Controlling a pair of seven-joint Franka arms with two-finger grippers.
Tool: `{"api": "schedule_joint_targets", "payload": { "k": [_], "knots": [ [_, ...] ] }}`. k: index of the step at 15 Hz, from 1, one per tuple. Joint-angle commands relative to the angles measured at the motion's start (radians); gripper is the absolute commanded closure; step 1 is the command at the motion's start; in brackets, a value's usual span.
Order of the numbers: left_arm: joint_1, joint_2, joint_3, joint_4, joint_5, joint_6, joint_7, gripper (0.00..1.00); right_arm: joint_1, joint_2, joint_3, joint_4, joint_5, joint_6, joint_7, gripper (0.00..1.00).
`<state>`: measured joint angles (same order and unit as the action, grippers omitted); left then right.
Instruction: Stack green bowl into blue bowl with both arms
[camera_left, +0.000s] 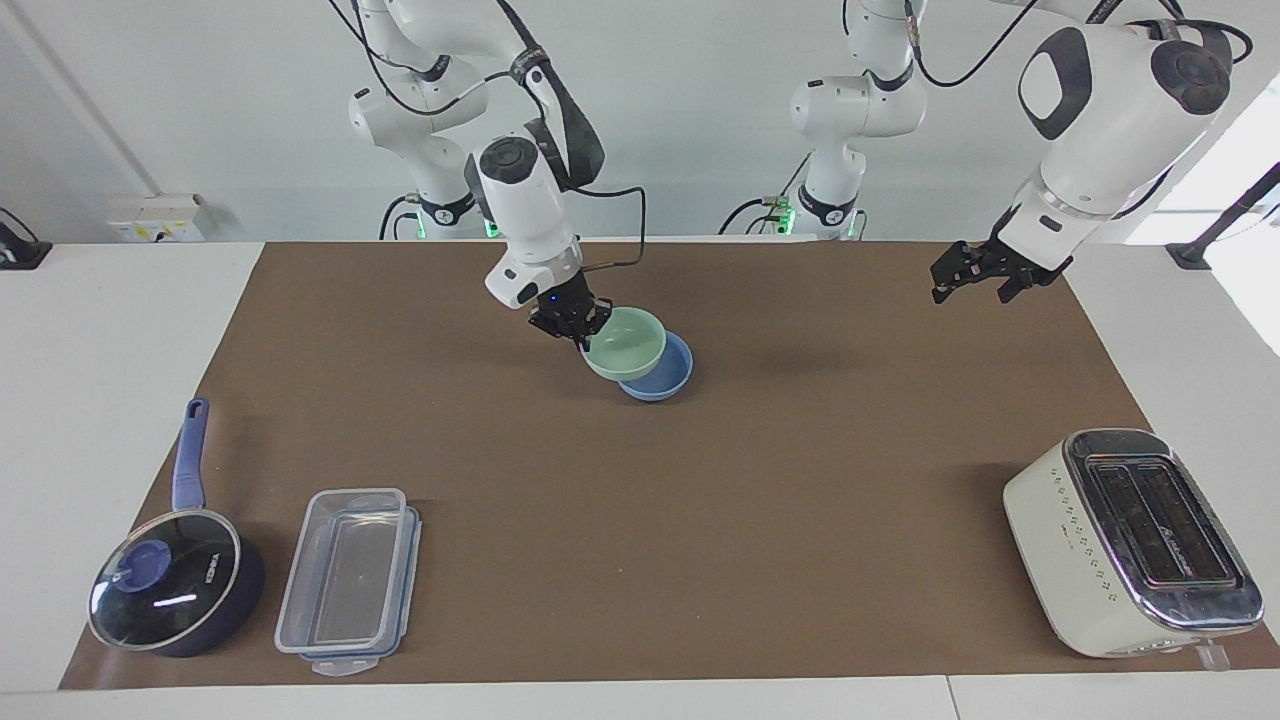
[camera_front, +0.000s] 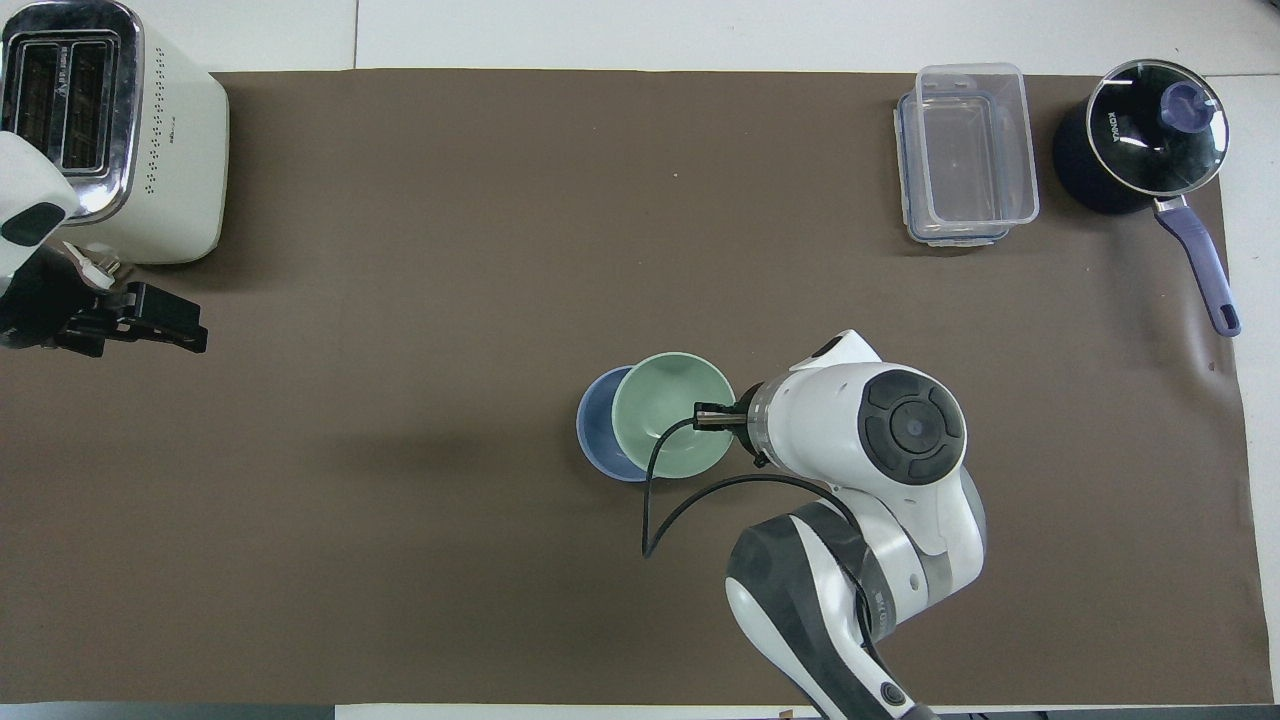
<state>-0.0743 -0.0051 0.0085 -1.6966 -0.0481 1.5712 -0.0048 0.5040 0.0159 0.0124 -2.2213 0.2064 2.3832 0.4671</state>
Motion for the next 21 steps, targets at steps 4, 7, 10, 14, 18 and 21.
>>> {"api": "schedule_joint_targets", "payload": {
  "k": [4,7,10,14,18,21],
  "knots": [
    [0.017,-0.023,-0.01,0.089,0.037,-0.109,0.006,0.0,0.005,0.041,-0.005,0.074,0.054,-0.027,0.013,1.0],
    [0.057,-0.039,-0.059,0.095,0.074,-0.154,0.008,0.0,0.033,0.061,-0.002,0.097,0.045,-0.036,0.015,1.0],
    [0.057,-0.061,-0.068,0.049,0.088,-0.129,0.011,0.0,0.051,0.079,0.0,0.097,0.038,-0.027,0.013,1.0],
    [0.048,-0.041,-0.065,0.08,0.076,-0.122,0.011,0.0,0.054,0.081,0.0,0.078,0.036,-0.004,0.007,1.0],
    [0.05,-0.049,-0.059,0.075,0.039,-0.103,0.003,0.0,0.064,0.095,0.0,0.063,0.036,0.024,0.005,1.0],
    [0.054,-0.056,-0.059,0.057,0.033,-0.097,0.003,0.0,0.062,0.095,0.0,0.06,0.036,0.025,-0.002,1.0]
  ]
}}
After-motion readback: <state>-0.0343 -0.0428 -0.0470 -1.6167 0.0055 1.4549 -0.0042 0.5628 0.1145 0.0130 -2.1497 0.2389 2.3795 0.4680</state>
